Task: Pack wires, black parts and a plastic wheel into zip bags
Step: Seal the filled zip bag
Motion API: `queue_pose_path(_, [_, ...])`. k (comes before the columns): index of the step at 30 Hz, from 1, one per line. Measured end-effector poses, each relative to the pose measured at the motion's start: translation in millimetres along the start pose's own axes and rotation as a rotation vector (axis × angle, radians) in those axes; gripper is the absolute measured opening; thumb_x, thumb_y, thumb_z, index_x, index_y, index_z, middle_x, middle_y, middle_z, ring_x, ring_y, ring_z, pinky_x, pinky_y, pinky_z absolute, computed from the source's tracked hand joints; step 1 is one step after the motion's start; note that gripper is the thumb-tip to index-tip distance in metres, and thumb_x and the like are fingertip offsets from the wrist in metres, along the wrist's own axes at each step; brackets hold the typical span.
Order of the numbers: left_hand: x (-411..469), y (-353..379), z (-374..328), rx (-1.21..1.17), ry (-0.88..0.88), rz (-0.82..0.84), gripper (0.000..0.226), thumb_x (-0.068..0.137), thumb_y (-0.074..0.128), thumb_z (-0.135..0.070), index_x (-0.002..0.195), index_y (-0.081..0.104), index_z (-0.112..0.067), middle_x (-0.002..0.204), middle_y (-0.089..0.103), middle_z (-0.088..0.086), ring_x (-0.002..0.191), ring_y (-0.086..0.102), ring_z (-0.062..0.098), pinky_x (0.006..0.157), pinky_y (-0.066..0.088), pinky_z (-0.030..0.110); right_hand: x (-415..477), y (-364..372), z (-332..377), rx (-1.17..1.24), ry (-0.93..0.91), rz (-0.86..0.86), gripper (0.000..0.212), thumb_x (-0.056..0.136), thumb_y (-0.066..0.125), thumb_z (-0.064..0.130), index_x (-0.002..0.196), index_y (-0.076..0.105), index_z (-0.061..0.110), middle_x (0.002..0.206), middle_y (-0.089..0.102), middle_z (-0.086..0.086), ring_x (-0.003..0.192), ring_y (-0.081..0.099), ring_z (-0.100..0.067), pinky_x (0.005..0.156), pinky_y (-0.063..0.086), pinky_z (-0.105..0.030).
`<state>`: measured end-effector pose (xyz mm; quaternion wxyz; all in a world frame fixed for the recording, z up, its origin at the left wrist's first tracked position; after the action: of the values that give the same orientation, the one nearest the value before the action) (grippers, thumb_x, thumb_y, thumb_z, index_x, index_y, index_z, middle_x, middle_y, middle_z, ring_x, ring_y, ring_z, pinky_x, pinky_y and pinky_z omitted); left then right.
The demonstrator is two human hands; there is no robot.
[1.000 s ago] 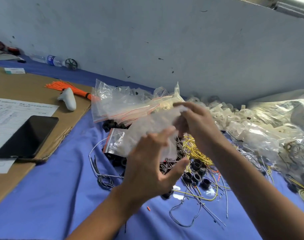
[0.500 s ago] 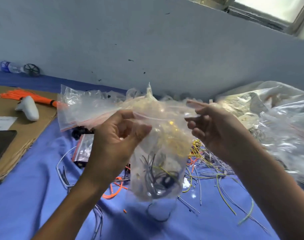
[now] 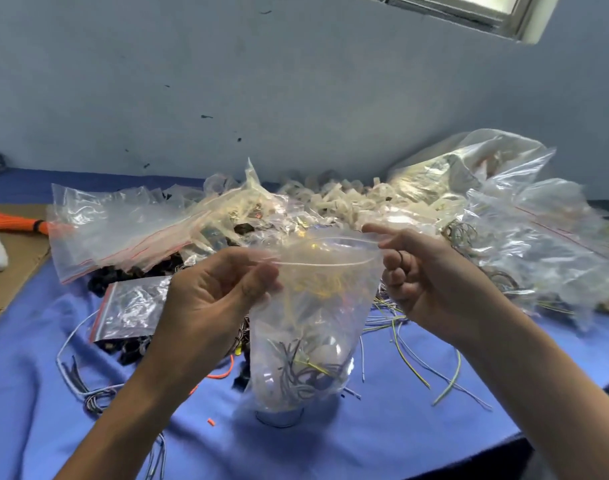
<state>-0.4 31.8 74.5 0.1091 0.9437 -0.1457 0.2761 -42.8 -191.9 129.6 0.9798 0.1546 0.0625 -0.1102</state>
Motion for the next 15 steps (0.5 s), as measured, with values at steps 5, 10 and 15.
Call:
queue_pose_path(5, [-0.4,-5.3,-4.2,0.068,0.047,-0.052,0.013,0.082,0.073,-0.033,0.090,0.077,-0.022,0.079,0.074,-0.002,0.070,0.064,0.006,0.069,0.051,0.015,-10.9,-4.4,4.2,0.053,-0.039,0.014,0.032,0.089,0.048,0.004,0.117,0.063,0.011,0.053,0.050,0.003,0.038,0.044,-0.006,0.031,0.032,-0.014])
queue_pose_path(10, [-1.0,-12.9,2.5,0.214,0.041,-0.094,0.023,0.082,0.072,-0.050,0.095,0.074,-0.031,0.085,0.069,0.009,0.074,0.057,0.019,0.067,0.048,0.032,-15.2,-4.1,9.5,-0.167,-0.213,-0.031,0.028,0.091,0.054,0.008,0.118,0.063,0.012,0.045,0.047,0.001,0.035,0.042,-0.014,0.034,0.032,-0.018])
queue_pose_path(15, [-4.0,-5.3,3.7,0.249,0.067,-0.108,0.019,0.088,0.065,-0.048,0.094,0.071,-0.031,0.081,0.065,0.003,0.068,0.053,0.018,0.059,0.045,0.036,-30.6,28.6,26.1,-0.928,-0.923,-0.131,0.018,0.088,0.066,0.035,0.104,0.068,0.028,0.056,0.050,0.010,0.054,0.043,-0.006,0.054,0.036,-0.022])
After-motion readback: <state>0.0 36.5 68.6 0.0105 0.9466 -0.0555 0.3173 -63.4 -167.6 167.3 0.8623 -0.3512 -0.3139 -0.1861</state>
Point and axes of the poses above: each hand's wrist, its own x-axis towards the middle knuckle, its own y-axis out of the palm, z = x × y, the point moved 2 cm from there along x, towards the middle knuckle
